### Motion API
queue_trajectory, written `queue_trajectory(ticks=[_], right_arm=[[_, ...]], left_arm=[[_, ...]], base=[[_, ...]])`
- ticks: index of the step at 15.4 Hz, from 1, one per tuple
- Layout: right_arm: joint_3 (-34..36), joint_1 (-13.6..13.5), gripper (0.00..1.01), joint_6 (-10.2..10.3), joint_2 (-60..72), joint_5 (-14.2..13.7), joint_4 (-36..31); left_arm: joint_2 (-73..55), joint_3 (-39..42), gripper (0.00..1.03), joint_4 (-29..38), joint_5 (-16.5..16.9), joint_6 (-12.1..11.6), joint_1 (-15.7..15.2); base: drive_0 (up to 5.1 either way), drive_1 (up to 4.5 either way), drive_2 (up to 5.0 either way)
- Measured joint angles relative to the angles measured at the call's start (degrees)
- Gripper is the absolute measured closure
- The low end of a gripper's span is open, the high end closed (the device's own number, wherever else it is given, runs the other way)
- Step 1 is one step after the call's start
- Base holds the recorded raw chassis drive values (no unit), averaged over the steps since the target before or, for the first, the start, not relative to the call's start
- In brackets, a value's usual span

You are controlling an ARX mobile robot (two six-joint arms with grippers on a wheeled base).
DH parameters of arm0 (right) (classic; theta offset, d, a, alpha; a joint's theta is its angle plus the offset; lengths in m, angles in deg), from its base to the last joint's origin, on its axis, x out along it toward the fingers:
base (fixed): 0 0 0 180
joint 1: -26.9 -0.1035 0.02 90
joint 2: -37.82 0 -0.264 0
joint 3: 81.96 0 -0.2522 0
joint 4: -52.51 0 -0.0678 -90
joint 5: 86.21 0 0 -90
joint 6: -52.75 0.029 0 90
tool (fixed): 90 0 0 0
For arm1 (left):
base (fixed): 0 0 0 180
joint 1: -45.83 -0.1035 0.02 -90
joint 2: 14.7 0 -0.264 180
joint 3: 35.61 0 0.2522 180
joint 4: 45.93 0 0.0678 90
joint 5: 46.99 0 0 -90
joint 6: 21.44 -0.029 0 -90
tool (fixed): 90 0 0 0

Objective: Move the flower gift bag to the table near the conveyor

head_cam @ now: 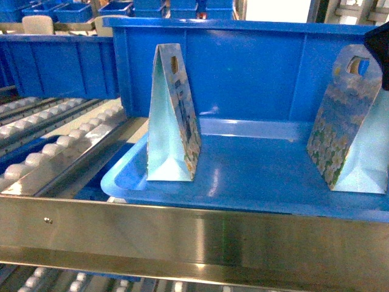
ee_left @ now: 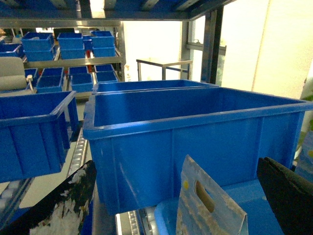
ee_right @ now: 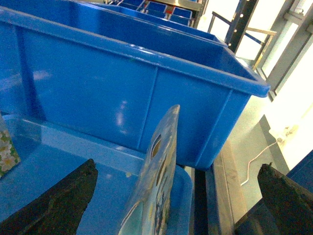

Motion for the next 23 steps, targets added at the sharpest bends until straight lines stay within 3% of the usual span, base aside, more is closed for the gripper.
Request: queue_trajectory(ticks=[4,8,13,14,17,22,23], right_arm=[[-3.3,-3.0,0.03,-1.3,8.2,-6.2,-2.0],[-4.2,-3.3,0.03,-1.1,10.7,-9.7,-2.6],[-4.3,-2.2,0.03,-0.1,12.5,-9.4,-2.3],[-4.2,-2.2,0.09,0.1,12.5,-9.4,-2.6],[-3.6,-2.2,0.47,1.1,12.5,-8.3,-2.4],[-1.8,-2.3,0.99,2.4,12.0,-7.2,-2.7],[-1.6,-2.7,0.99,2.6,11.5,-7.1,-2.8]], left_arm=[[0.0,0.0,0.05,0.0,0.0,0.0,0.0],[0.0,0.0,0.05,0.0,0.0,0.0,0.0],[0.0,0.0,0.05,0.0,0.0,0.0,0.0],[0.0,0.0,0.05,0.0,0.0,0.0,0.0],[0.0,0.0,0.05,0.0,0.0,0.0,0.0],[0.0,0.0,0.05,0.0,0.0,0.0,0.0],[0.0,0.0,0.05,0.0,0.0,0.0,0.0]], base=[[0.0,0.0,0.0],[0.0,0.0,0.0],[0.0,0.0,0.0],[0.0,0.0,0.0],[0.0,0.0,0.0],[0.0,0.0,0.0],[0.0,0.0,0.0]])
